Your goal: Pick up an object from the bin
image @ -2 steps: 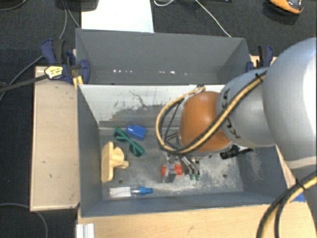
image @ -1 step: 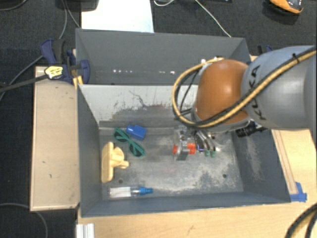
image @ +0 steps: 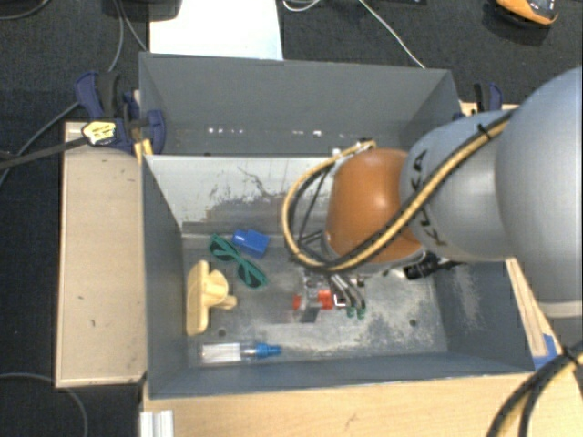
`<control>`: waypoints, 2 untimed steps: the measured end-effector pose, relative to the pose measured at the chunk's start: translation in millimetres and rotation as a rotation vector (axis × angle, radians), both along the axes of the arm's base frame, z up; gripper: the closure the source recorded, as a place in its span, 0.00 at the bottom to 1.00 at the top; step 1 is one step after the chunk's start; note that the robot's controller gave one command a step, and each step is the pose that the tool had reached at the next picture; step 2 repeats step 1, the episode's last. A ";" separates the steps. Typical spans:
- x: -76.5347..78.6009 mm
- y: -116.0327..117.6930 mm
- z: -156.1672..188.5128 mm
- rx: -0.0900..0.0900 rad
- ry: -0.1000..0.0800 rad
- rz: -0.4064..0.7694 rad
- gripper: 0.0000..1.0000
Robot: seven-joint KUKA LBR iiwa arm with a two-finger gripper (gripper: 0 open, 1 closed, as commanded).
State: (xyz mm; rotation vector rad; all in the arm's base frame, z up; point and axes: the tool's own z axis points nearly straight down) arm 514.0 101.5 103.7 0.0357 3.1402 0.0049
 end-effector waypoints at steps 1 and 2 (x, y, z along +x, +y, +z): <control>14.3 -22.1 108.4 0.000 -0.009 -0.044 1.00; 14.3 -22.1 108.4 0.000 -0.009 -0.044 1.00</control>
Offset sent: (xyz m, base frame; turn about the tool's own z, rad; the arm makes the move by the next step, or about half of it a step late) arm 0.0207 0.0050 0.0699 -0.0365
